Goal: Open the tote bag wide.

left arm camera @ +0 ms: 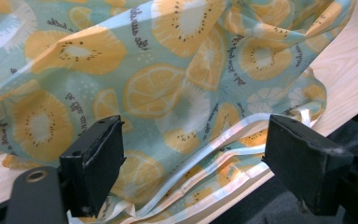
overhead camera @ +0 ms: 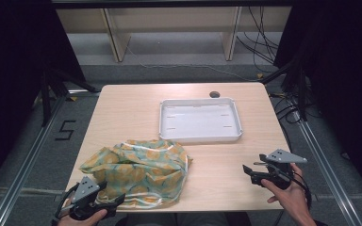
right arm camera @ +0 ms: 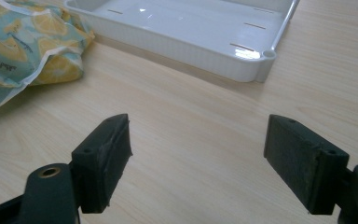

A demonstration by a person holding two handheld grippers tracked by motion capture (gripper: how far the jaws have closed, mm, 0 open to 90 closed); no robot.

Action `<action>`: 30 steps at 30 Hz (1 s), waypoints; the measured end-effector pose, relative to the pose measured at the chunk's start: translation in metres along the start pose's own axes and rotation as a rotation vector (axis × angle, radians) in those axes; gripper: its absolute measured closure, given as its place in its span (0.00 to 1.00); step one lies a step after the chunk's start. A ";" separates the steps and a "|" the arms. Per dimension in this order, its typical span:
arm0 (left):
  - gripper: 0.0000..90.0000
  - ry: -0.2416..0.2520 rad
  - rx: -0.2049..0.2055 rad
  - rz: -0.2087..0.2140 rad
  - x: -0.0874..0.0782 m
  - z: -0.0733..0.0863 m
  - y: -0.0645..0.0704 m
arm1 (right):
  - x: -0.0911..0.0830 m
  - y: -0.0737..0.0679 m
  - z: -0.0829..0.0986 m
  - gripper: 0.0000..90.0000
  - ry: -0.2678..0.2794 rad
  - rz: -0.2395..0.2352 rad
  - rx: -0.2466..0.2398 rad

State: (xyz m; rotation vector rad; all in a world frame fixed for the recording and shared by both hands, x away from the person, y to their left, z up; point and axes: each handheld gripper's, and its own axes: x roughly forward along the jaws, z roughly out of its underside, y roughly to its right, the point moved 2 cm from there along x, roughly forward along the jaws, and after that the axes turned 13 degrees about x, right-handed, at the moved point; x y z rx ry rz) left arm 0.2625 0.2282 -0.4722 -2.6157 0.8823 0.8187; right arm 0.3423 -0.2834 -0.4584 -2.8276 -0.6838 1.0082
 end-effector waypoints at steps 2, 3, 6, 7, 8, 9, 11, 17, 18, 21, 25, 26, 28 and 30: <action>0.21 0.003 -0.003 -0.005 0.000 0.000 0.000 | 0.001 0.001 0.000 0.26 -0.001 -0.011 0.006; 0.21 -0.003 -0.005 -0.011 -0.001 0.000 0.000 | 0.000 0.000 0.000 0.26 0.003 -0.012 0.009; 0.21 0.000 0.003 -0.001 0.000 0.000 0.000 | -0.001 0.003 -0.001 0.26 0.006 0.000 -0.008; 0.21 -0.003 0.003 -0.003 -0.001 0.000 0.000 | -0.001 0.003 -0.001 0.25 0.007 0.000 -0.008; 0.21 -0.002 0.008 -0.003 -0.001 0.000 0.000 | -0.001 0.004 -0.001 0.25 0.007 0.000 -0.010; 0.21 -0.005 0.007 -0.010 -0.001 0.000 0.000 | 0.000 0.004 -0.001 0.24 0.005 -0.003 -0.010; 0.21 0.002 0.002 -0.002 -0.001 0.000 0.000 | 0.000 0.003 -0.001 0.23 0.015 -0.011 -0.010; 0.21 0.002 0.004 -0.006 -0.001 0.000 0.000 | 0.000 0.001 -0.003 0.22 0.018 -0.034 -0.013; 0.21 0.002 0.004 -0.006 -0.001 0.000 0.000 | 0.001 0.001 -0.003 0.22 0.022 -0.040 -0.020; 0.21 0.001 0.013 -0.006 -0.001 -0.001 0.000 | 0.002 -0.002 -0.004 0.22 0.019 -0.065 -0.020; 0.21 0.001 0.004 -0.008 -0.001 -0.001 0.000 | 0.003 -0.009 -0.006 0.22 0.009 -0.080 -0.009; 0.21 0.001 0.003 -0.008 -0.001 -0.001 0.000 | 0.003 -0.010 -0.006 0.22 0.007 -0.086 -0.010; 0.21 0.000 0.003 -0.009 -0.001 -0.001 0.000 | 0.005 -0.011 -0.007 0.22 0.011 -0.091 -0.022; 0.21 -0.004 0.025 -0.007 -0.001 -0.001 -0.001 | 0.008 -0.015 -0.009 0.22 0.009 -0.098 -0.035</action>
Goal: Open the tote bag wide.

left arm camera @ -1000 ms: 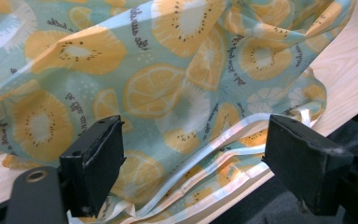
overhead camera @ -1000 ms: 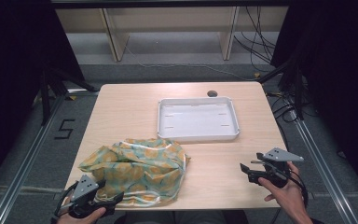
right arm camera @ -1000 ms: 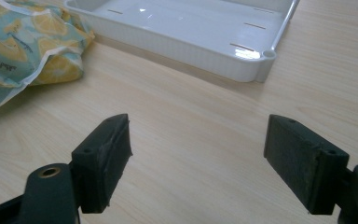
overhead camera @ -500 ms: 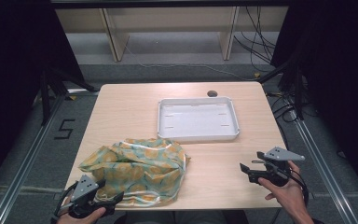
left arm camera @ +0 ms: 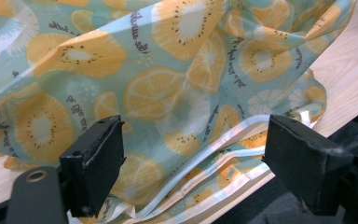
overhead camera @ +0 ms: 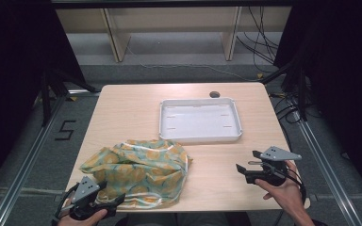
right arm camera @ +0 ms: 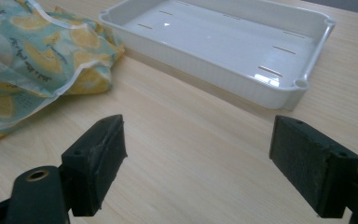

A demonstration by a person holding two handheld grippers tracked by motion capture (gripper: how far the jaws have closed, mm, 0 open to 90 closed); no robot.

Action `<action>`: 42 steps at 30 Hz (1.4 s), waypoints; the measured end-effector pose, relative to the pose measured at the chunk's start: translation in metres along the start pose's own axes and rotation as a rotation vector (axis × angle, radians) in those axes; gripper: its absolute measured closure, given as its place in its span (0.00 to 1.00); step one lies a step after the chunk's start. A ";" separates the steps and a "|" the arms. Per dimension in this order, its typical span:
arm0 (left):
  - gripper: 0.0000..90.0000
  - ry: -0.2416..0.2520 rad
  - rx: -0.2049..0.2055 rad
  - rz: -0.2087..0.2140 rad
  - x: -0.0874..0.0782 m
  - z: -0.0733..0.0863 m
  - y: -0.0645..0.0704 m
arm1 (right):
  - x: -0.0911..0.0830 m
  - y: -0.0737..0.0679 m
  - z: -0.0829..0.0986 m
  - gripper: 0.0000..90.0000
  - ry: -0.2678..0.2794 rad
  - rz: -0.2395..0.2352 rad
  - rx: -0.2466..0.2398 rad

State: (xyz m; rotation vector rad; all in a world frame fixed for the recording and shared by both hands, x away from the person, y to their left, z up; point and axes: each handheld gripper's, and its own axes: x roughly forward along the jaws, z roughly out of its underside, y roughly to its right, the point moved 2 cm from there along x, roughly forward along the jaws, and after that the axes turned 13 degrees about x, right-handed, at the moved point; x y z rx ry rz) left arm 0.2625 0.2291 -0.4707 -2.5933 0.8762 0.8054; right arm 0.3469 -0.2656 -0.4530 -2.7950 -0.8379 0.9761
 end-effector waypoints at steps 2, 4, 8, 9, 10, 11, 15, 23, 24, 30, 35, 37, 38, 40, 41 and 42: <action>0.21 -0.001 0.001 -0.001 0.000 0.000 0.000 | 0.002 -0.001 -0.001 0.22 0.012 -0.004 -0.012; 0.22 -0.002 -0.016 -0.002 0.000 0.000 0.001 | 0.005 -0.008 -0.003 0.22 -0.003 -0.025 -0.017; 0.22 -0.003 -0.006 -0.001 0.000 0.000 0.001 | 0.015 -0.019 -0.009 0.22 0.003 -0.068 -0.084; 0.22 0.000 -0.016 0.001 0.001 0.000 0.002 | 0.018 -0.025 -0.009 0.23 0.008 -0.083 -0.074; 0.22 0.000 -0.016 0.001 0.001 0.000 0.002 | 0.022 -0.028 -0.011 0.23 0.012 -0.097 -0.122; 0.22 0.000 -0.018 0.001 0.001 0.000 0.002 | 0.024 -0.035 -0.011 0.23 -0.012 -0.113 -0.115; 0.22 -0.003 -0.021 -0.004 0.000 0.000 0.001 | 0.037 -0.055 -0.015 0.25 -0.028 -0.180 -0.195; 0.22 0.001 -0.003 -0.002 0.000 0.000 0.000 | 0.055 -0.087 -0.019 0.30 -0.058 -0.294 -0.252; 0.22 -0.002 -0.002 -0.001 0.000 0.000 0.000 | 0.057 -0.092 -0.019 0.30 -0.062 -0.302 -0.253; 0.22 -0.004 -0.020 -0.003 0.000 0.000 0.001 | 0.068 -0.110 -0.020 0.35 -0.072 -0.351 -0.321; 0.22 -0.002 -0.003 0.000 0.000 0.000 0.000 | 0.078 -0.127 -0.021 0.39 -0.083 -0.380 -0.347; 0.22 -0.001 -0.001 -0.001 0.000 0.000 0.000 | 0.081 -0.133 -0.021 0.41 -0.090 -0.392 -0.357; 0.22 -0.001 -0.001 -0.001 0.000 0.000 0.000 | 0.081 -0.133 -0.021 0.41 -0.090 -0.392 -0.357; 0.22 -0.005 -0.014 0.000 0.000 0.000 0.001 | 0.088 -0.140 -0.021 0.43 -0.102 -0.408 -0.382; 0.22 -0.005 -0.002 -0.003 0.000 0.000 0.001 | 0.090 -0.142 -0.021 0.44 -0.101 -0.407 -0.374; 0.22 -0.004 -0.001 -0.003 0.000 0.000 0.001 | 0.091 -0.143 -0.021 0.44 -0.107 -0.415 -0.385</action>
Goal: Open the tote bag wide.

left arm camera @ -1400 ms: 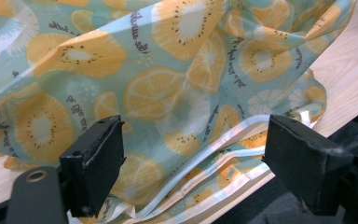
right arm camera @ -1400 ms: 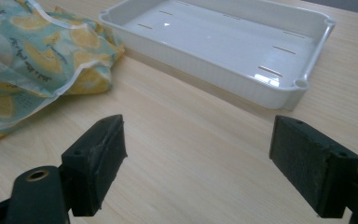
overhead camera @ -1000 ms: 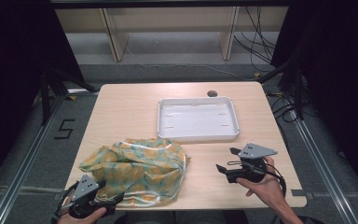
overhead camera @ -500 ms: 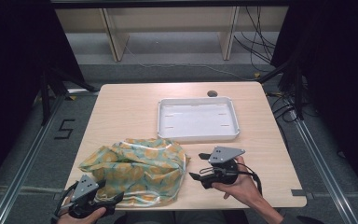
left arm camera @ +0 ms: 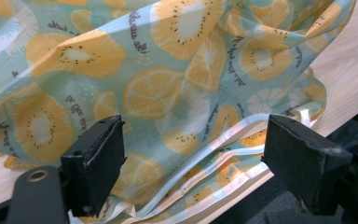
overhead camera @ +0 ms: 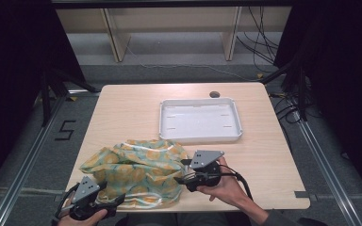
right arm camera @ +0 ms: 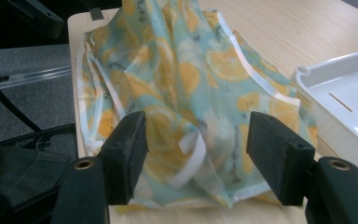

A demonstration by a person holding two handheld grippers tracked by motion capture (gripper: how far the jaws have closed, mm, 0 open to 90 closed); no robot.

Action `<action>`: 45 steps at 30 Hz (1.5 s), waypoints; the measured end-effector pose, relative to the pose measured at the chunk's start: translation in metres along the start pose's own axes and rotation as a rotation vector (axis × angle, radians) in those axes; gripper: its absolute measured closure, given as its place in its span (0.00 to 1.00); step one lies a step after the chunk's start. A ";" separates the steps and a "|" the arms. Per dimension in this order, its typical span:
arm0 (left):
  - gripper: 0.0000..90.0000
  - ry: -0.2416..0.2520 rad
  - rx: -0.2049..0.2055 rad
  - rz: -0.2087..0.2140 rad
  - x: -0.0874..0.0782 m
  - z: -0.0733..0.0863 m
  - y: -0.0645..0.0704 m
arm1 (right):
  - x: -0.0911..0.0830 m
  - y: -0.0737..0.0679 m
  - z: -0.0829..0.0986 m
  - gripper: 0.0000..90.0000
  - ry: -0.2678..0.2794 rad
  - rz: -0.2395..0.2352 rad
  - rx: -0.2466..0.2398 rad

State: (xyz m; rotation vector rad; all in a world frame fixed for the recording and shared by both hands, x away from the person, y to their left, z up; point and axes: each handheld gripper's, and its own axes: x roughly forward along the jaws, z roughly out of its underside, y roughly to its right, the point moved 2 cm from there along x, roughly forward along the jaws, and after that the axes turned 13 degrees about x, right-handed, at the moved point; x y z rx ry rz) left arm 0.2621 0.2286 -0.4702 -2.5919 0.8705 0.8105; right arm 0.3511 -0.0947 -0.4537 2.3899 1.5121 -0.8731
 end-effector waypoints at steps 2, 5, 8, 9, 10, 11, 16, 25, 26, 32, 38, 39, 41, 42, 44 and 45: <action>0.22 -0.002 0.002 0.001 0.000 0.000 0.000 | 0.003 0.000 -0.001 0.44 0.004 0.003 0.002; 0.22 -0.001 0.002 0.000 0.000 0.000 0.000 | 0.010 -0.002 -0.003 0.45 -0.007 -0.009 -0.007; 0.22 -0.001 0.002 0.001 0.000 0.000 0.000 | 0.019 -0.005 -0.005 0.47 -0.022 -0.015 -0.020; 0.22 0.000 0.002 0.000 0.000 0.000 0.000 | 0.024 -0.005 -0.005 0.49 -0.037 -0.019 -0.018; 0.22 0.000 0.002 -0.001 0.000 0.000 0.000 | 0.025 -0.005 -0.005 0.51 -0.046 -0.020 -0.017; 0.22 0.000 0.002 0.000 0.000 0.000 0.000 | 0.027 -0.006 -0.005 0.54 -0.048 -0.021 -0.009; 0.22 0.010 -0.012 0.001 0.000 0.001 -0.001 | 0.033 -0.001 -0.005 0.76 -0.061 -0.018 -0.038; 0.23 0.030 -0.015 -0.016 -0.004 -0.001 -0.002 | 0.027 0.001 -0.005 1.00 -0.059 -0.008 -0.020; 0.23 0.029 -0.016 -0.022 -0.005 -0.001 -0.003 | 0.026 0.000 -0.005 1.00 -0.060 -0.010 -0.010; 0.23 0.033 -0.016 -0.016 -0.006 -0.001 -0.002 | 0.016 0.002 0.000 1.00 -0.084 -0.008 0.007; 0.23 0.034 -0.018 -0.021 -0.007 -0.002 -0.001 | 0.000 0.011 0.006 1.00 -0.098 0.012 0.025; 0.23 0.036 -0.029 -0.019 -0.007 -0.001 -0.001 | -0.003 0.013 0.007 1.00 -0.092 0.018 0.028; 0.23 0.041 -0.030 -0.016 -0.007 -0.001 -0.001 | -0.010 0.017 0.009 1.00 -0.087 0.023 0.023; 0.23 0.041 -0.033 -0.018 -0.007 -0.001 -0.001 | -0.015 0.019 0.011 1.00 -0.090 0.030 0.038; 0.23 0.036 -0.020 -0.013 -0.007 -0.001 -0.002 | -0.024 0.023 0.015 1.00 -0.086 0.044 0.061; 0.23 0.034 -0.020 -0.015 -0.007 -0.001 -0.001 | -0.029 0.025 0.018 1.00 -0.084 0.048 0.064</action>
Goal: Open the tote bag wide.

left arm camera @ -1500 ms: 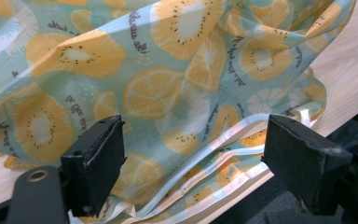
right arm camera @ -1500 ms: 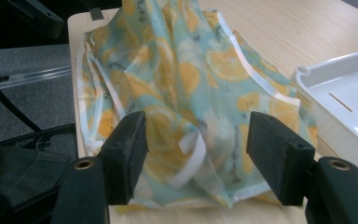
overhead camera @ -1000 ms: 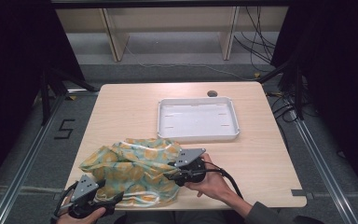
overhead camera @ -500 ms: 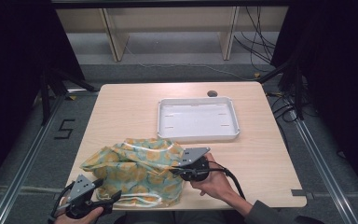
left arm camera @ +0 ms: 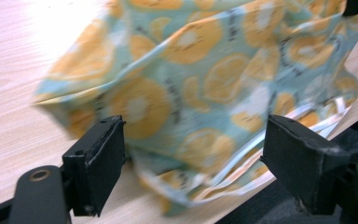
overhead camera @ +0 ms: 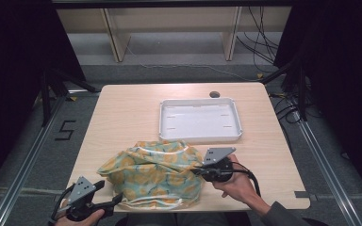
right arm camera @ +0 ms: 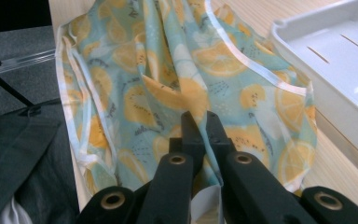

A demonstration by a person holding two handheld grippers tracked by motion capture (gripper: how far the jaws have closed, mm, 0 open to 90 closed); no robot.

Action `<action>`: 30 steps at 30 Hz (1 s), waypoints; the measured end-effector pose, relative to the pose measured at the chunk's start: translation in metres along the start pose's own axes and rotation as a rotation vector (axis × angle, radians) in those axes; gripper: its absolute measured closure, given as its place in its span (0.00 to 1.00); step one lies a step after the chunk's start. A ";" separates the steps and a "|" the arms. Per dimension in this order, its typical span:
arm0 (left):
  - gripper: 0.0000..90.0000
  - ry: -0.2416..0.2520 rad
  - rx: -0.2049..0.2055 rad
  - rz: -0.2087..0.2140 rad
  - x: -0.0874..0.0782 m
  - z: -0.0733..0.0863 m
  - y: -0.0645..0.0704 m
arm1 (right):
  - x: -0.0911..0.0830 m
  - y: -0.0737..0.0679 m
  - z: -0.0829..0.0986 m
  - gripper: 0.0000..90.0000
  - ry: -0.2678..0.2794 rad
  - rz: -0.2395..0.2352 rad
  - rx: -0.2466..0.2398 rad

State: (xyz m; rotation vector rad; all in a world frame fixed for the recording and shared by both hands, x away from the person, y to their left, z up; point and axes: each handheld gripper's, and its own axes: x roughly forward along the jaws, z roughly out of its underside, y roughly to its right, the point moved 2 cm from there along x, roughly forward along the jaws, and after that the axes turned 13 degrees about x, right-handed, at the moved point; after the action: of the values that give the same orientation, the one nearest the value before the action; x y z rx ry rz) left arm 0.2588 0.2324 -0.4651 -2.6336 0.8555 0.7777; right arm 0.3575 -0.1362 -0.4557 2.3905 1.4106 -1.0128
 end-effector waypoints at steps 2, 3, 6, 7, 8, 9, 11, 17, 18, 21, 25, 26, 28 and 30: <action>0.23 0.003 -0.008 0.006 0.001 0.000 0.001 | -0.008 0.007 0.004 1.00 0.004 0.002 -0.007; 0.23 0.002 -0.008 0.006 0.001 0.000 0.001 | -0.012 0.009 0.007 1.00 0.008 0.005 -0.003; 0.23 -0.003 0.016 0.008 0.001 0.000 -0.001 | -0.024 0.015 0.013 1.00 0.010 0.024 0.031; 0.23 -0.003 0.013 0.008 0.001 0.000 0.000 | -0.027 0.017 0.015 1.00 0.012 0.025 0.024; 0.23 -0.004 0.009 0.007 0.001 0.000 0.000 | -0.030 0.019 0.017 1.00 0.017 0.030 0.042; 0.23 -0.004 -0.002 0.005 0.001 0.000 0.001 | -0.034 0.021 0.019 1.00 0.016 0.023 0.033; 0.23 -0.005 0.004 0.008 0.001 0.000 0.000 | -0.041 0.026 0.023 1.00 0.021 0.039 0.042; 0.23 -0.010 0.007 0.023 0.003 0.000 0.002 | -0.060 0.040 0.038 1.00 0.007 0.066 0.077; 0.23 -0.010 0.002 0.018 0.002 0.000 0.002 | -0.063 0.041 0.041 1.00 0.011 0.077 0.095; 0.23 -0.012 0.006 0.025 0.002 0.001 0.001 | -0.072 0.049 0.047 1.00 0.015 0.089 0.104; 0.23 -0.017 0.010 0.020 0.003 0.001 0.002 | -0.083 0.056 0.055 1.00 0.018 0.094 0.120; 0.23 -0.017 0.009 0.022 0.003 0.001 0.002 | -0.085 0.058 0.057 1.00 0.021 0.098 0.120; 0.23 -0.015 -0.002 0.022 0.003 0.001 0.003 | -0.089 0.060 0.060 1.00 0.018 0.104 0.131; 0.23 -0.013 -0.006 0.024 0.004 0.001 0.003 | -0.091 0.062 0.062 1.00 0.023 0.105 0.134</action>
State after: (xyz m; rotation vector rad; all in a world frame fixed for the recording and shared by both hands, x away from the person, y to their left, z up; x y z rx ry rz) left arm 0.2592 0.2282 -0.4679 -2.6253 0.8841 0.8040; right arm 0.3511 -0.2625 -0.4550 2.5484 1.2458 -1.0886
